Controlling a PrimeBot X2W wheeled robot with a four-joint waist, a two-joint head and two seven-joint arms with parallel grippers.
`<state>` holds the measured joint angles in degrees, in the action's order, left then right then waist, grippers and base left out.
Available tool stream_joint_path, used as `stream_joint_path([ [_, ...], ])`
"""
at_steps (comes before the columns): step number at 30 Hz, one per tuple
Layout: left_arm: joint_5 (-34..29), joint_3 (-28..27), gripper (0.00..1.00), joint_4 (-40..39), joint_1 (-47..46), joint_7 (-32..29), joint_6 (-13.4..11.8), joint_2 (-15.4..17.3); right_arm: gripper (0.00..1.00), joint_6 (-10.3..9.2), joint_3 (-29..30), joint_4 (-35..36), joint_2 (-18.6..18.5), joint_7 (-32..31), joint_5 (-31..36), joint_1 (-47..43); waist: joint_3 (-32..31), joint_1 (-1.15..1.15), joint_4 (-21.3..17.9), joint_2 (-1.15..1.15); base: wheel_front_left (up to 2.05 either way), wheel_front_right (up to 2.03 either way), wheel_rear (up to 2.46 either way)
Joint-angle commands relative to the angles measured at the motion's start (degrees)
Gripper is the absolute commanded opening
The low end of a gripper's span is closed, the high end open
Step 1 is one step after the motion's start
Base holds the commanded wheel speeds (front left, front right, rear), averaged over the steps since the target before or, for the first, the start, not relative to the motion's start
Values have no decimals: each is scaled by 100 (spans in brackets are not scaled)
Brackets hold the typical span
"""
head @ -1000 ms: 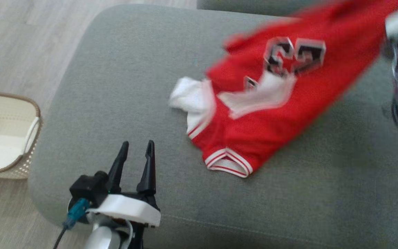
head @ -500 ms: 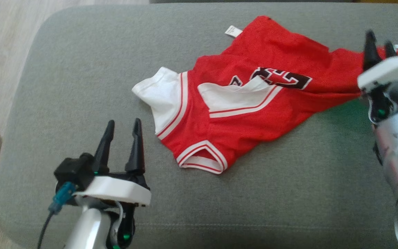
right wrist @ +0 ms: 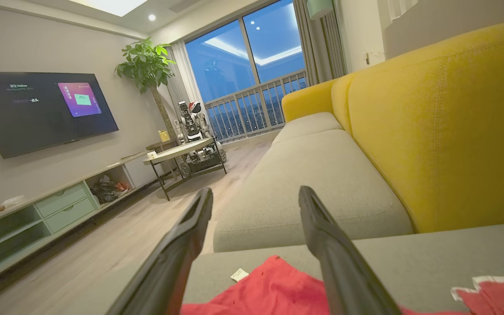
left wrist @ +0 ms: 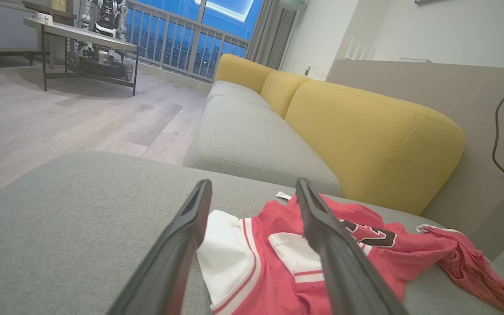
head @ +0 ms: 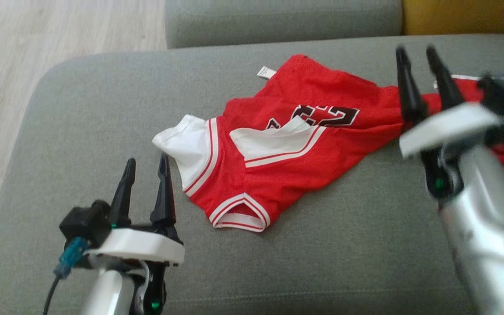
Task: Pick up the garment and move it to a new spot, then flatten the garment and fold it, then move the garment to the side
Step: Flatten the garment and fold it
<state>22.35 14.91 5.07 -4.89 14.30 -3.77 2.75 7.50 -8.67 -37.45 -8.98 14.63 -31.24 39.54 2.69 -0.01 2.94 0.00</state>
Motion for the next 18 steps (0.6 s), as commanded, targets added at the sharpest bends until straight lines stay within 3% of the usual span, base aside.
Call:
stream_joint_path([
  [1, 17, -170, 100, -175, -84, 70, -29, 12, 100, -1, -107, 630, -47, 36, 18, -379, -109, 1, -50, 0, 0, 0, 0],
  [2, 12, -170, 100, -167, -45, 70, -32, 12, 100, -1, -41, 1162, -52, 29, 110, -961, -135, 1, -74, 0, 0, 0, 0],
  [7, 9, -193, 100, -55, 2, 70, -75, 12, 100, -1, 439, 2388, 244, -121, 438, -2092, -87, 1, -214, 0, 0, 0, 0],
  [12, -16, -181, 100, 325, -142, 70, -228, 12, 100, -1, 831, 3455, 476, -502, 545, -2644, 79, 1, -388, 0, 0, 0, 0],
  [18, -159, 8, 100, 1624, -760, 70, -246, 13, 100, -1, 733, 4328, 555, -867, 844, -2975, 377, 1, -716, 0, 0, 0, 0],
])
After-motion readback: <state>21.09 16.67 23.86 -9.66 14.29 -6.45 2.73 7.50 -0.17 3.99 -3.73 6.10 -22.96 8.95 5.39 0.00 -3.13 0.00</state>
